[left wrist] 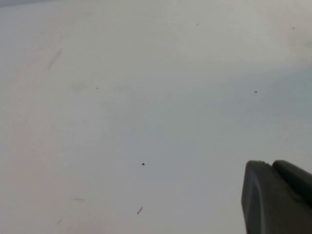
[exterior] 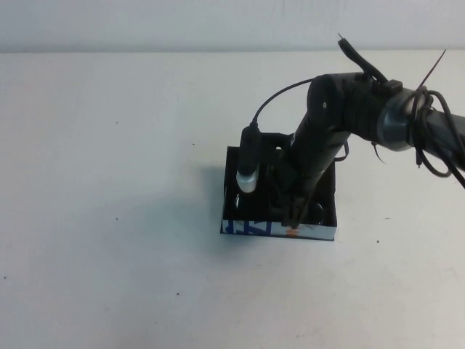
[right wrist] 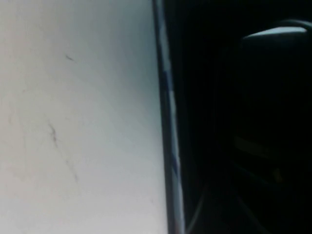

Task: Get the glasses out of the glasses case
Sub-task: Pick up the glasses from the glasses case

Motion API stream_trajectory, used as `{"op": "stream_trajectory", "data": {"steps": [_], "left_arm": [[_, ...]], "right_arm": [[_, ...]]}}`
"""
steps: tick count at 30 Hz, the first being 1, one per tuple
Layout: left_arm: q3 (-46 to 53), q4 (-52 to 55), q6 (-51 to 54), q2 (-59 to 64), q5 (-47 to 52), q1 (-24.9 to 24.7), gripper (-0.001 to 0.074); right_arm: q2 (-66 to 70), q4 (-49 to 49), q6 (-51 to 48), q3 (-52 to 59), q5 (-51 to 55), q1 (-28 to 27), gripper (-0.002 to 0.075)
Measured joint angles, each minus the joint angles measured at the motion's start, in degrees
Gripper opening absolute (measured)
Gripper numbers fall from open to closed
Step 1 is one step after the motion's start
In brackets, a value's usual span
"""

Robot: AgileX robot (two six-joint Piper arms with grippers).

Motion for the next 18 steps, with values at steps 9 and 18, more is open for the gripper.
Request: {"op": "stream_trajectory", "data": {"steps": [9,18], "left_arm": [[0.0,0.0,0.0,0.0,0.0,0.0,-0.0004],[0.0,0.0,0.0,0.0,0.0,0.0,-0.0004]], "right_arm": [[0.9,1.0,0.0,0.0,0.0,0.0,0.0287],[-4.3,0.4,6.8,0.1,0.7,-0.5,0.006]]}}
